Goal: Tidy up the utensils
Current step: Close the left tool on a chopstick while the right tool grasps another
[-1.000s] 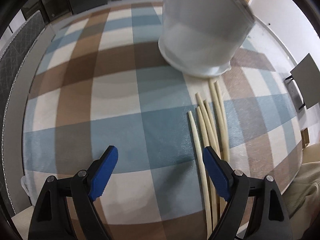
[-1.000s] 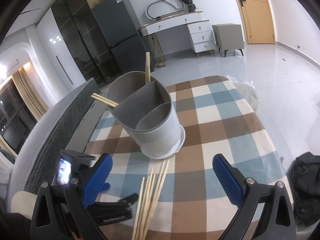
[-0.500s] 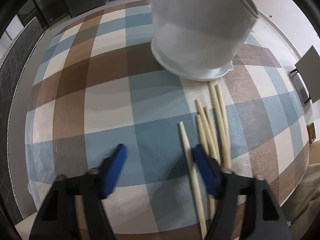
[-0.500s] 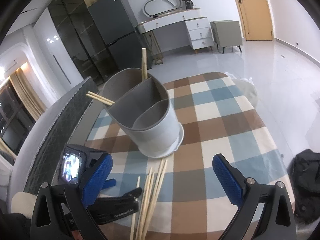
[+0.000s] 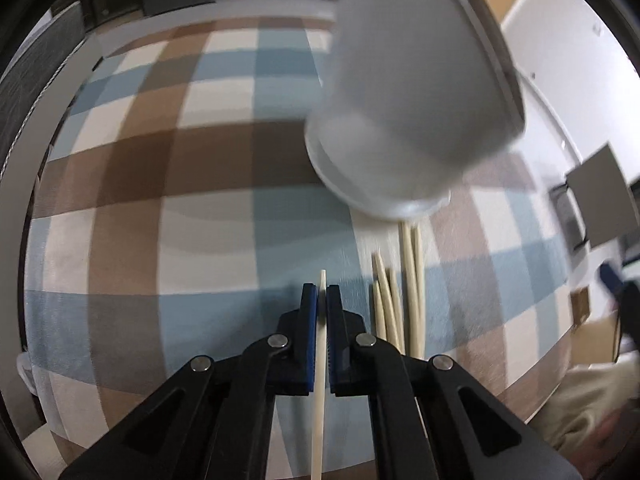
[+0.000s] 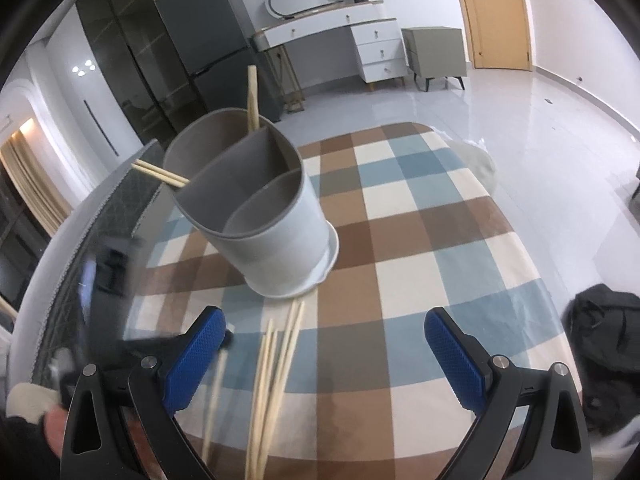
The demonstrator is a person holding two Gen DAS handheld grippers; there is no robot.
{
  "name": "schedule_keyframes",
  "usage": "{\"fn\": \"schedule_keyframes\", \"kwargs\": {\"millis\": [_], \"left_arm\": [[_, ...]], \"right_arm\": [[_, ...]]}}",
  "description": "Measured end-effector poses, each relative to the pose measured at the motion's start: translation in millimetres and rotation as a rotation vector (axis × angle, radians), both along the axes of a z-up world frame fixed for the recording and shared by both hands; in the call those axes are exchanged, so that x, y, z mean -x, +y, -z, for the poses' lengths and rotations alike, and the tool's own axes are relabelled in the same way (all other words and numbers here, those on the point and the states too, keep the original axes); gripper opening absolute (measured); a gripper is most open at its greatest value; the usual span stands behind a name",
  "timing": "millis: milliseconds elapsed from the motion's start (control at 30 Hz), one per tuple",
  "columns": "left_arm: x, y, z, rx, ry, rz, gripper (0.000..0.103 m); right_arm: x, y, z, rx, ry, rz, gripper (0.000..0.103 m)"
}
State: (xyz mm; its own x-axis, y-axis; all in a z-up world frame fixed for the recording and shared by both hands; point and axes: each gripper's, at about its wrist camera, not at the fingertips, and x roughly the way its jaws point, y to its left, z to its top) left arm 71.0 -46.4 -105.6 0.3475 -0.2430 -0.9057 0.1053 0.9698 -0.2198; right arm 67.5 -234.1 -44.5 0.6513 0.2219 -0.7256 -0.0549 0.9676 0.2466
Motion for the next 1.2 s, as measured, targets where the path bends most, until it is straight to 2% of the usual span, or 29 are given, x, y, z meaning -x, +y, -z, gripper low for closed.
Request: {"fn": "schedule_keyframes", "kwargs": {"millis": [67, 100, 200, 300, 433, 500, 533, 600, 733, 1033, 1167, 1200], "left_arm": [[-6.8, 10.3, -7.4, 0.034, -0.019, -0.015, 0.000], [-6.3, 12.4, -10.8, 0.051, -0.024, -0.018, 0.000], [-5.3, 18.3, -20.8, 0.087, -0.040, -0.024, 0.000], [-9.5, 21.4, -26.2, 0.099, -0.048, -0.032, 0.000], [-17.1, 36.2, -22.3, 0.121, -0.060, -0.070, 0.000], [-26.6, 42.8, -13.9, 0.156, -0.022, -0.094, 0.000], [-27.3, 48.4, -12.8, 0.175, -0.012, -0.105, 0.000], [-28.3, 53.1, -15.4, 0.170, -0.020, -0.122, 0.000], [-29.3, 60.9, -13.1, 0.228, 0.022, -0.147, 0.000], [-32.2, 71.6, -2.4, 0.262, 0.073, -0.207, 0.000], [-32.3, 72.9, -0.3, 0.277, 0.085, -0.215, 0.000], [-32.3, 72.7, 0.0, 0.277, 0.086, -0.215, 0.000]], "right_arm": [[-1.6, 0.5, 3.6, 0.002, 0.016, 0.002, 0.100], [-2.6, 0.7, 5.5, 0.000, 0.027, -0.002, 0.097], [-8.2, 2.0, 13.0, -0.020, 0.084, -0.018, 0.077], [-14.5, 5.9, 24.3, -0.031, 0.148, -0.035, 0.072], [-28.0, 19.7, 40.7, 0.019, 0.229, -0.079, 0.059], [-36.9, 30.0, 48.8, 0.067, 0.261, -0.104, 0.056], [-39.8, 33.1, 51.9, 0.077, 0.272, -0.111, 0.047], [-46.5, 41.7, 58.5, 0.090, 0.295, -0.131, 0.040], [-57.5, 55.7, 70.1, 0.171, 0.335, -0.135, 0.039], [-67.9, 66.4, 83.1, 0.233, 0.376, -0.123, 0.037], [-65.2, 65.9, 84.9, 0.257, 0.384, -0.130, 0.029], [-63.1, 66.5, 85.0, 0.277, 0.382, -0.132, 0.023]]}}
